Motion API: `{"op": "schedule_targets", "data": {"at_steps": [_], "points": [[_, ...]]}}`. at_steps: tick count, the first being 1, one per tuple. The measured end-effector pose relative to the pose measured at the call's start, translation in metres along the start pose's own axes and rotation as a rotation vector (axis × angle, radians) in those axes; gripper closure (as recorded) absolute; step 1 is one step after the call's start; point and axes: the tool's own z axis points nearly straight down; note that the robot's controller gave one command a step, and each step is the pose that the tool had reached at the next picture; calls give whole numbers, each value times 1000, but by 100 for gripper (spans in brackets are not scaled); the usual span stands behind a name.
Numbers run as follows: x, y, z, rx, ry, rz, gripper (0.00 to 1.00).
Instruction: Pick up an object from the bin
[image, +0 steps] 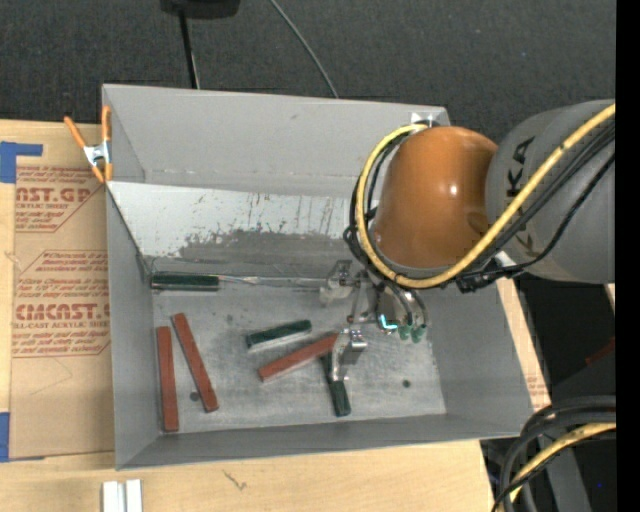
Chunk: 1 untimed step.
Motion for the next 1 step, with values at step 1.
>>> {"op": "schedule_targets", "data": {"at_steps": [1], "points": [[-2, 0, -3, 0, -7, 0, 0]]}}
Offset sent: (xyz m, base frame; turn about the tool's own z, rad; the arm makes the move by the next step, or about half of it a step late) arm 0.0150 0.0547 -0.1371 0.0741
